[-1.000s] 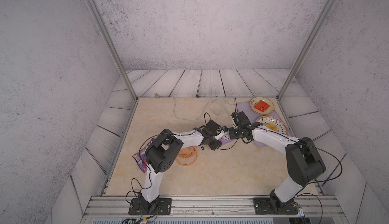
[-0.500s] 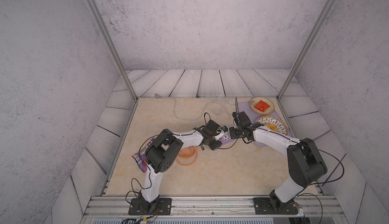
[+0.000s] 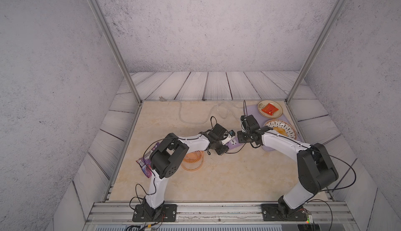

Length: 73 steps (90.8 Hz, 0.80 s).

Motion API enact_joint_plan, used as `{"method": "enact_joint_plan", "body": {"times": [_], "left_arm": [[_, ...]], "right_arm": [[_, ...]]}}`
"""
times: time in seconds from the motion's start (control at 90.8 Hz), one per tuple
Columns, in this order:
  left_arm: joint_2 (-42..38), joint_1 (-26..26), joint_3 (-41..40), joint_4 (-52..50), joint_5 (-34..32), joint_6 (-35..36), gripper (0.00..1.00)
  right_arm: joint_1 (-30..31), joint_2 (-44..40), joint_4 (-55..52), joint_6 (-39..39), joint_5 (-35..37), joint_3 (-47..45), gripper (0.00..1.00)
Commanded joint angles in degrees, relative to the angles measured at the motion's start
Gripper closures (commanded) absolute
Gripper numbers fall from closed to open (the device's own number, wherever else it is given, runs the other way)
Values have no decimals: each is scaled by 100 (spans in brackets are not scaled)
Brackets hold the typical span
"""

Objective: Unplug the desk fan from the power strip
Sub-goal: Remove the plug from the socket.

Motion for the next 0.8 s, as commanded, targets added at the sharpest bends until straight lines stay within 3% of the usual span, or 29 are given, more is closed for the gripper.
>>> {"method": "enact_joint_plan", "body": {"times": [0.0,0.242,0.627,0.793], "left_arm": [[61,-56,-122,118,-12,-150,100],[50,-53,-123,138,-4,-159,100],[41,-60,-153,156,-4,-168,100],[57,-60,-166,152,-30,-142,100]], "right_arm": [[38,-242,17,285,-224,-51,80],[19,-300,36,499,-335,-78,82],[-52,-150,14,701,144,-167,86],[-317,-363,442,973,-335,-582,87]]}}
